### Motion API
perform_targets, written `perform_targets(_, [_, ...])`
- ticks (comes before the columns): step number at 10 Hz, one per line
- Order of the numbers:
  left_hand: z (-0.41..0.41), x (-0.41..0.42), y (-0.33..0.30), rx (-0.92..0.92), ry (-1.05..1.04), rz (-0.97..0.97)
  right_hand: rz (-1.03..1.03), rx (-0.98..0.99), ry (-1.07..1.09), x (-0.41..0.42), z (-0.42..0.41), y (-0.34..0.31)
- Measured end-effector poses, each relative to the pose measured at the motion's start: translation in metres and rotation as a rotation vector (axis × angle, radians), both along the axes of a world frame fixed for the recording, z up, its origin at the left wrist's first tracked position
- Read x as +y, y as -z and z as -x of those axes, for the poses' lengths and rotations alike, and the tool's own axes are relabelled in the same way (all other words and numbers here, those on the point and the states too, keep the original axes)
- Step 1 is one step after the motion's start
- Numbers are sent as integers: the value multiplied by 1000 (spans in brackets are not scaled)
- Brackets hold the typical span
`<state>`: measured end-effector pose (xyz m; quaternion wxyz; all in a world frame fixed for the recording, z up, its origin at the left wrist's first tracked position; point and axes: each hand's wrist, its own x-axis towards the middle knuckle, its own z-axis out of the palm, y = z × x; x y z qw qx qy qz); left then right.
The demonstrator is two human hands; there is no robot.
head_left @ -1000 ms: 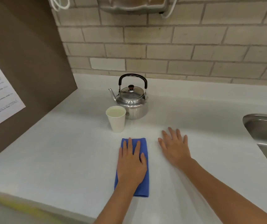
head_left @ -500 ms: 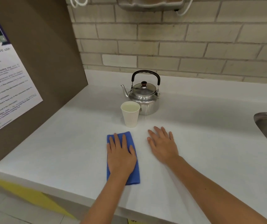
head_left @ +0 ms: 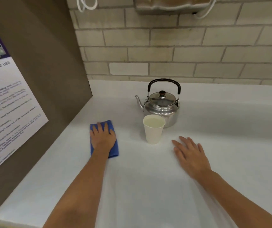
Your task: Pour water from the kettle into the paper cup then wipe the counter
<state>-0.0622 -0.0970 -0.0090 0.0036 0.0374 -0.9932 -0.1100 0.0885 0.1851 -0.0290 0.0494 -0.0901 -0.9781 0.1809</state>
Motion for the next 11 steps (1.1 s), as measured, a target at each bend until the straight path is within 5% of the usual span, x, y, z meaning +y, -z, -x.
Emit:
perform_targets(2, [-21,12,22,84,349,-39,10,4,124,-12,21,-5])
perform_targets(4, [64,-39,7,15,183,-20,38,8,215,-15,30,-8])
perform_targets(6, [112,-10,0,-51,265,-13,29,-4,275,-8,46,-11])
perform_targets(11, [45,22,-2,19,396,-67,-18,-71,279,-8,57,-39])
